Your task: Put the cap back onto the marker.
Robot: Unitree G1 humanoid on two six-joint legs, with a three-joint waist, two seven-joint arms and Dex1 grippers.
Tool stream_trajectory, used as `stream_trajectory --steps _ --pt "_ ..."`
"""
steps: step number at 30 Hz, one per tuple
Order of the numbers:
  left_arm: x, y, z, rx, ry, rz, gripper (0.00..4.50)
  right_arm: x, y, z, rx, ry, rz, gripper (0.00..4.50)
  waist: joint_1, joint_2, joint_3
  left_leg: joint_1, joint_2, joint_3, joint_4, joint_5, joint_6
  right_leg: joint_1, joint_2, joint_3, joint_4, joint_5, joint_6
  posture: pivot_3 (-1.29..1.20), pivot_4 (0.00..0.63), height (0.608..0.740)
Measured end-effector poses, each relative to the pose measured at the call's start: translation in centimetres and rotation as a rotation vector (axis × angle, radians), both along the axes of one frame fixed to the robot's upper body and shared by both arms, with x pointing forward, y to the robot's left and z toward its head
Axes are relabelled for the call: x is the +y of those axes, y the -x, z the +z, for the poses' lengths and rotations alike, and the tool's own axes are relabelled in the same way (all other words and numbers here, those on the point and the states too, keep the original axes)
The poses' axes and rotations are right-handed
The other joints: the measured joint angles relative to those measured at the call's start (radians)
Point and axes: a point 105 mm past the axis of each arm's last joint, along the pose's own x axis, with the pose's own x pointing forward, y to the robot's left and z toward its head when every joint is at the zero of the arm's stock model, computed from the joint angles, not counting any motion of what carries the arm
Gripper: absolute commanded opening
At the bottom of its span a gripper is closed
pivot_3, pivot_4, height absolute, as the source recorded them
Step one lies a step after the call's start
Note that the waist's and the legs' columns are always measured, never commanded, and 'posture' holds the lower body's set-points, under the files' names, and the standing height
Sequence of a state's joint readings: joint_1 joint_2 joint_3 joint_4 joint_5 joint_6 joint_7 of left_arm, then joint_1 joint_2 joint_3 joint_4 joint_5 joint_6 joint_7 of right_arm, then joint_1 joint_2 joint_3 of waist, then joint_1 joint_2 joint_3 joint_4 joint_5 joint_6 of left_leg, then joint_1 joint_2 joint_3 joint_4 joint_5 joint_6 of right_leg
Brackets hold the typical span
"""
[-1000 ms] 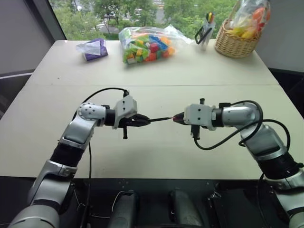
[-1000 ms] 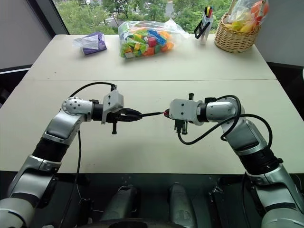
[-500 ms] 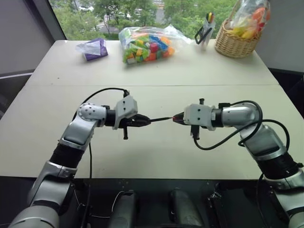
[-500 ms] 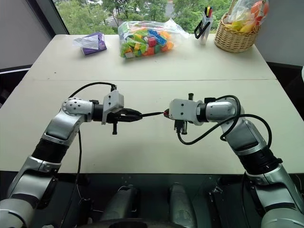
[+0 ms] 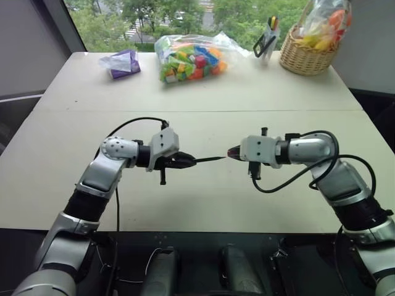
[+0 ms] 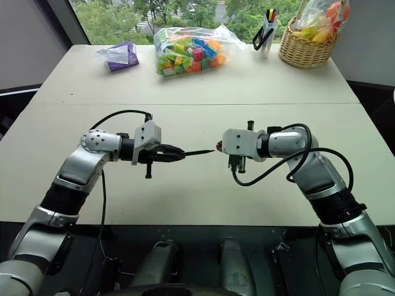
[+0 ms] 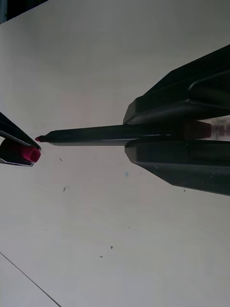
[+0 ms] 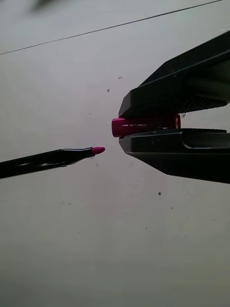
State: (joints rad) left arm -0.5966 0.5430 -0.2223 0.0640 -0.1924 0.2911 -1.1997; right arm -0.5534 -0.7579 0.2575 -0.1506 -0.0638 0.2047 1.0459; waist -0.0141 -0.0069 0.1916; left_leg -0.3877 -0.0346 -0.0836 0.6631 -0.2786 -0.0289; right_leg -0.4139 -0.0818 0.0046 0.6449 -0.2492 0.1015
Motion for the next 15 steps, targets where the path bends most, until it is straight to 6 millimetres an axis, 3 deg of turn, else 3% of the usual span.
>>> stream_trajectory --steps 15 --pt "-0.02 0.12 -0.01 0.003 -0.003 -0.013 0.00 -0.34 0.54 0.08 0.049 0.002 0.007 0.06 0.000 0.000 0.000 0.000 0.000 0.000 0.000 0.000 0.000 0.000 0.000 0.000 0.000 0.000 0.000 0.00 0.150 0.740"
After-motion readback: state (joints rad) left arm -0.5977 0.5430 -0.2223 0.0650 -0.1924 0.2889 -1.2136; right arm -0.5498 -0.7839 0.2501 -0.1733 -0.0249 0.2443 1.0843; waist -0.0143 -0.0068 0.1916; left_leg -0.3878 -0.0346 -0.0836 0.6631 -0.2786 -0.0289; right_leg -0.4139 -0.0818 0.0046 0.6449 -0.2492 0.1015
